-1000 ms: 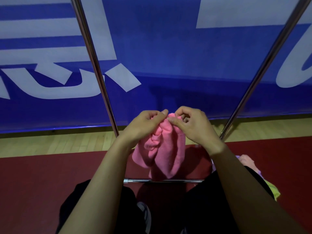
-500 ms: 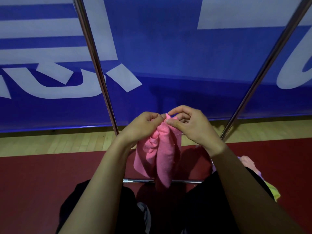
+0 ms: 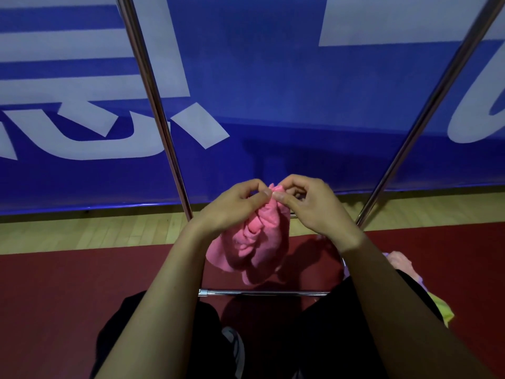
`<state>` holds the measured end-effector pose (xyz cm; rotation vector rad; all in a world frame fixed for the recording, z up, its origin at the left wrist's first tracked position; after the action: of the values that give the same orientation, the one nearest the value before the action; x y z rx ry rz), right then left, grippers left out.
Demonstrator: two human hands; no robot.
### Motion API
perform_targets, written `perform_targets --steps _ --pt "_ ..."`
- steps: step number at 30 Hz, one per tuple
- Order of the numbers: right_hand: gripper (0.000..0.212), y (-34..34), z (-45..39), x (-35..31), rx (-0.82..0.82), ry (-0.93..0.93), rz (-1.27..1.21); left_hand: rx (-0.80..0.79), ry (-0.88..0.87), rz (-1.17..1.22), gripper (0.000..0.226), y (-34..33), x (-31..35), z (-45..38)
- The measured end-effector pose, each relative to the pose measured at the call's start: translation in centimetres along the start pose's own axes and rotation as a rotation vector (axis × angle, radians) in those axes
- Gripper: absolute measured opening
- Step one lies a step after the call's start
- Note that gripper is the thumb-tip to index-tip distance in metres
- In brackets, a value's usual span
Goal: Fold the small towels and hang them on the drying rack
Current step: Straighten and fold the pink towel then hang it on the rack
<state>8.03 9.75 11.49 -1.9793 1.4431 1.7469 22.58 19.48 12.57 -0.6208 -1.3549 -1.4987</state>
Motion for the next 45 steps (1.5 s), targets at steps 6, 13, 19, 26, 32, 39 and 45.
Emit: perform_targets --steps 6,13,19,26,32,39,45 --pt "0.01 0.4 0.1 -0.5 -0.036 0.04 0.106 0.0 -0.011 0.044 0.028 -0.1 0.0 -0.1" --pt "0.014 -0.3 0.2 -1.0 -0.101 0.068 0.089 0.026 -0.059 -0.043 0.026 0.0 0.5 0.4" --pt "0.028 0.0 0.4 -1.1 -0.089 0.037 0.065 -0.029 -0.114 -0.076 0.025 -0.2 0.7 0.8" --pt "0.008 0.1 0.5 -1.2 -0.06 0.032 0.085 -0.035 -0.052 -0.091 0.025 -0.2 0.1 0.6" --pt "0.011 0.6 0.3 -0.8 0.049 0.038 0.196 -0.092 0.004 -0.107 0.014 0.6 -0.5 0.6" --pt "0.014 5.0 0.3 0.7 0.39 -0.07 0.26 -0.11 0.116 -0.259 0.023 2.8 -3.2 0.7" --pt "0.021 7.1 1.0 3.5 0.507 -0.264 0.158 0.03 0.165 -0.292 0.021 5.6 -5.1 0.7"
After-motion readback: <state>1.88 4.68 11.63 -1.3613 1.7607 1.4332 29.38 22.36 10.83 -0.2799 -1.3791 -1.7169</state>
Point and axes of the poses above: each hand's wrist, its own z-axis away from the middle knuckle, its own y-axis out of the back of the hand, x = y × z, the point moved 5 cm from there along -z, towards the middle knuckle, and after that the axes turned 9 degrees about y, right-handed, at the moved point
